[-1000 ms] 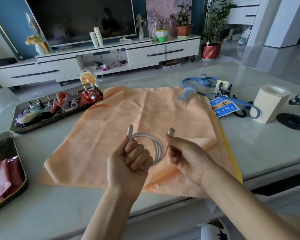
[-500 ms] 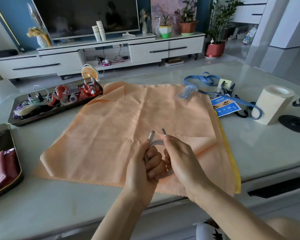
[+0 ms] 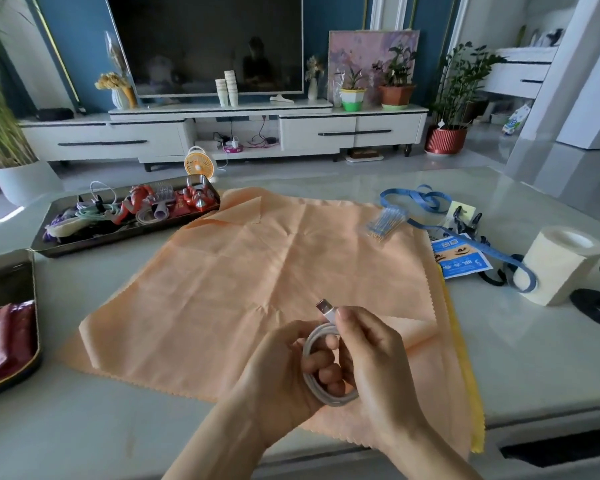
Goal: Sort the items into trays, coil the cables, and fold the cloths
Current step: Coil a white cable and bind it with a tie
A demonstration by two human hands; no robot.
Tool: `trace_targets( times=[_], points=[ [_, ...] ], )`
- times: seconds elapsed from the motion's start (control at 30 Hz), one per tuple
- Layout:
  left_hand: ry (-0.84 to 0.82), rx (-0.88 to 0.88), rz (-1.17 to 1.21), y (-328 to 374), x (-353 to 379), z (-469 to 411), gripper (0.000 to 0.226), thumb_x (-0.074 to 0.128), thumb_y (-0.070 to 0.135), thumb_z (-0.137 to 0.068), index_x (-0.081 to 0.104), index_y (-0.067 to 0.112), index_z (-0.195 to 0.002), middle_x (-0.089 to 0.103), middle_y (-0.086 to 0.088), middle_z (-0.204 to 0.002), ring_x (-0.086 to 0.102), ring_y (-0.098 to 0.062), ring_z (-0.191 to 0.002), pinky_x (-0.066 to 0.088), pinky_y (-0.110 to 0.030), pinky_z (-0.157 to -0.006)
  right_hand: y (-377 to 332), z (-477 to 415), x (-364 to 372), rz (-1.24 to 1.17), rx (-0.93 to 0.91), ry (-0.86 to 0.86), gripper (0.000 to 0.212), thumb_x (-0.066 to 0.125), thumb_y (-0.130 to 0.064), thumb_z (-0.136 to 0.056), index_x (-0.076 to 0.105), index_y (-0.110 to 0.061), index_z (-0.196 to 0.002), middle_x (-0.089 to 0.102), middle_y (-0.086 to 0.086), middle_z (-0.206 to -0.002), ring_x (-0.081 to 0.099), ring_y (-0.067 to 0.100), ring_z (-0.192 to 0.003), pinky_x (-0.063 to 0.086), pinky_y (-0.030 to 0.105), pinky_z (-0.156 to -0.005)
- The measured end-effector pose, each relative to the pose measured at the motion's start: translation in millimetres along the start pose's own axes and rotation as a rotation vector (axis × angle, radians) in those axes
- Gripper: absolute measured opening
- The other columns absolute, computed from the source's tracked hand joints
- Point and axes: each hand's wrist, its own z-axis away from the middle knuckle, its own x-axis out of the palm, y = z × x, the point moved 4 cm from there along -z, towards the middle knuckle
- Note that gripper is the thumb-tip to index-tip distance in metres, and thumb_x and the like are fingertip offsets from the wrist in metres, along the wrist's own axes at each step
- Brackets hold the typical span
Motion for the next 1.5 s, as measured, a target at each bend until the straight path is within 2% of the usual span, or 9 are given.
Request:
trace_targets(
  times=[0.17,0.27,0.5,0.73,0.9,1.03,1.17,1.33,1.5],
  points=[
    [0.101,0.018,-0.168,-2,-3,-4,0.048,0.031,0.027,-0.089,0.046,0.011,-0.046,0.024,0.003,-0.035,0.024,-0.011,-0.031,0.026,-0.016,-0.036,4,0,-1,0.060,0.022,-0.025,0.028,0.052,-0.019,-0.093,0.073,-0.025,-0.076,0.047,-0.006,-0.051,0.046,0.010,-0.047,0.037,0.018,-0.041],
    [0.101,0.087,-0.204,-2,1,-1,0.063,0.021,0.051,-0.093,0.040,0.013,-0.046,0.022,0.003,-0.036,0.021,-0.012,-0.033,0.024,-0.018,-0.038,4,2,0,0.066,0.018,-0.049,0.010,0.058,-0.028,-0.088,0.067,-0.030,-0.083,0.051,-0.002,-0.052,0.052,0.017,-0.050,0.040,0.023,-0.043],
    [0.158,0.159,-0.351,-2,4,7,0.071,0.037,0.067,-0.086,0.035,0.014,-0.039,0.022,-0.001,-0.040,0.022,-0.015,-0.037,0.024,-0.022,-0.040,-2,2,3,0.110,0.007,-0.135,0.026,0.055,-0.011,-0.092,0.061,-0.014,-0.066,0.051,0.000,-0.047,0.046,0.007,-0.036,0.035,0.014,-0.038],
    [0.221,0.225,-0.447,1,8,5,0.053,0.036,0.032,-0.096,0.040,0.011,-0.048,0.030,0.000,-0.038,0.024,-0.014,-0.035,0.023,-0.021,-0.039,7,-1,-7,0.215,-0.003,0.040,0.014,0.052,-0.029,-0.094,0.059,-0.018,-0.088,0.054,-0.009,-0.055,0.048,-0.001,-0.047,0.037,0.013,-0.048],
    [0.202,0.164,-0.461,-3,12,0,0.056,0.031,0.030,-0.096,0.047,0.013,-0.045,0.028,-0.001,-0.042,0.025,-0.013,-0.037,0.026,-0.021,-0.038,12,-4,-14,0.060,0.146,0.079,0.023,0.058,-0.029,-0.089,0.055,-0.017,-0.069,0.044,-0.004,-0.047,0.041,0.012,-0.045,0.036,0.022,-0.044],
    [0.322,0.234,-0.430,-6,17,-3,0.052,0.034,0.026,-0.095,0.047,0.013,-0.046,0.037,-0.001,-0.041,0.034,-0.014,-0.036,0.031,-0.024,-0.044,14,-4,-22,0.120,0.001,0.263,0.027,0.054,-0.025,-0.092,0.050,-0.012,-0.069,0.050,0.000,-0.053,0.049,0.019,-0.056,0.044,0.036,-0.058],
    [0.366,0.338,-0.373,-8,21,-1,0.038,0.038,0.018,-0.095,0.050,0.010,-0.059,0.044,-0.002,-0.047,0.041,-0.012,-0.041,0.034,-0.027,-0.050,6,-5,-25,0.260,-0.162,0.379,0.030,0.054,-0.022,-0.092,0.048,-0.009,-0.065,0.051,-0.004,-0.051,0.050,0.010,-0.050,0.041,0.021,-0.050],
    [0.369,0.398,-0.368,-10,22,2,0.040,0.038,0.025,-0.100,0.059,0.000,-0.077,0.056,-0.007,-0.055,0.051,-0.015,-0.051,0.041,-0.024,-0.048,11,-9,-30,0.238,-0.108,0.443,0.028,0.057,-0.021,-0.089,0.050,-0.010,-0.065,0.060,0.007,-0.061,0.059,0.021,-0.061,0.048,0.032,-0.059],
    [0.453,0.542,-0.729,-5,20,4,0.034,0.045,0.013,-0.093,0.061,0.008,-0.064,0.063,0.001,-0.052,0.056,-0.007,-0.047,0.043,-0.018,-0.047,9,-14,-37,0.349,-0.117,0.316,0.035,0.058,-0.019,-0.089,0.045,-0.012,-0.057,0.050,-0.007,-0.044,0.047,0.006,-0.045,0.037,0.015,-0.046]
  ],
)
